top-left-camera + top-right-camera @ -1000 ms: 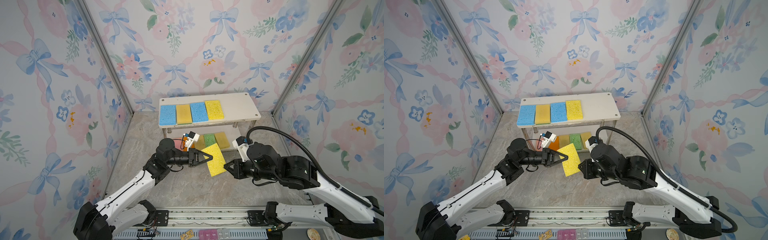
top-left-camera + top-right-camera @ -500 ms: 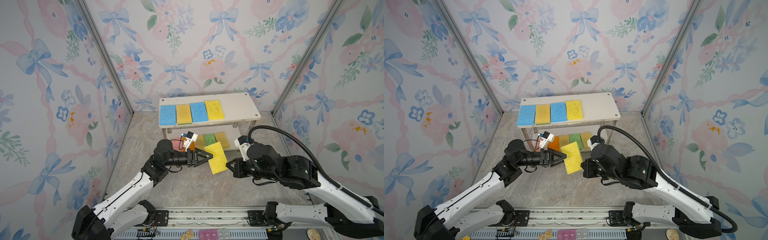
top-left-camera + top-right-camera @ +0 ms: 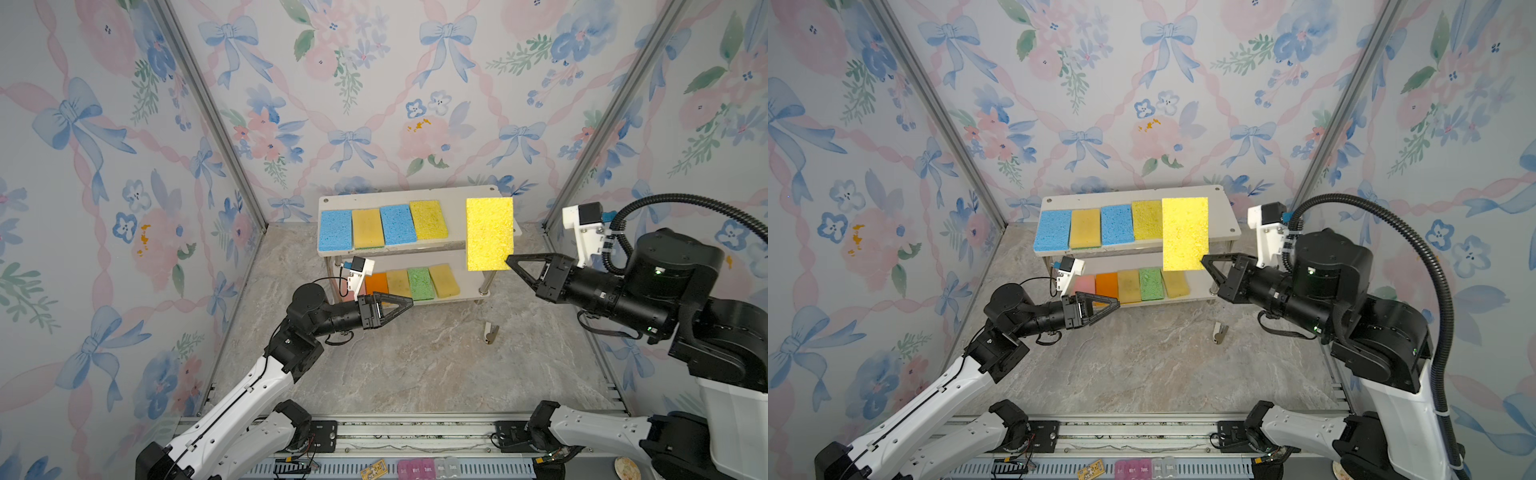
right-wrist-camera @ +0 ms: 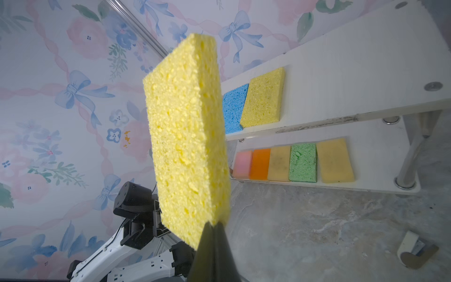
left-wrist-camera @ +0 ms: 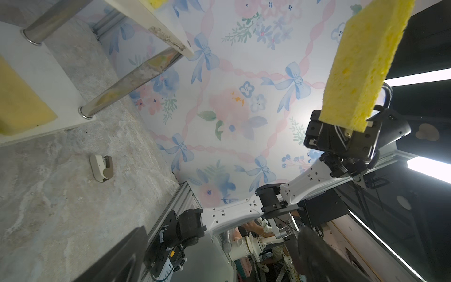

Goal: Arrange cleaning sponges on a shelf
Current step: Pick up the cleaning sponge at the center of the table, then place the cleaning sponge at the shelf.

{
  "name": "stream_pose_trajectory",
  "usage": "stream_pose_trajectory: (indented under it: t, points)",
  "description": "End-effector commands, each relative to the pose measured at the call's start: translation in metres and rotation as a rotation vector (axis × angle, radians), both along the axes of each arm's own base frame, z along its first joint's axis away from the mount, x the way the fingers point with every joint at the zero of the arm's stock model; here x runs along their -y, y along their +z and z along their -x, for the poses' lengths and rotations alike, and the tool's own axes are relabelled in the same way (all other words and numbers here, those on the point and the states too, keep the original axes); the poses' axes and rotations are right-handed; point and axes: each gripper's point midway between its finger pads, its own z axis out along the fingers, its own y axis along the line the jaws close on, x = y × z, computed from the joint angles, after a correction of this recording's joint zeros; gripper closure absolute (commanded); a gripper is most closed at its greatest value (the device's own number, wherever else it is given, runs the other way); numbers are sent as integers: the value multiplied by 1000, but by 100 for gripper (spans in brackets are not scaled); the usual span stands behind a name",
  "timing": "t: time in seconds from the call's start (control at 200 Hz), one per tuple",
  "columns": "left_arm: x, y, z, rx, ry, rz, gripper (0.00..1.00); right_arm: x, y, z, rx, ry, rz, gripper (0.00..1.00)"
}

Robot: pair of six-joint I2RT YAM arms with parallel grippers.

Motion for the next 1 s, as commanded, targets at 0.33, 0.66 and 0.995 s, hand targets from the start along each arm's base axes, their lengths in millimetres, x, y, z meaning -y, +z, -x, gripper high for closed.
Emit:
stream_pose_trajectory:
  t: [0.33,0.66,0.995]
  points:
    - [-29,-26,-11,-9,116,-97,2,5,-73,-104,-294,103,221,100]
    - [-36,-32,-12,-36,119,-100,2,12,-104,-135,-379,123,241,100]
    - [-37,-49,-13,-73,118,-119,2,16,-115,-161,-388,87,191,100]
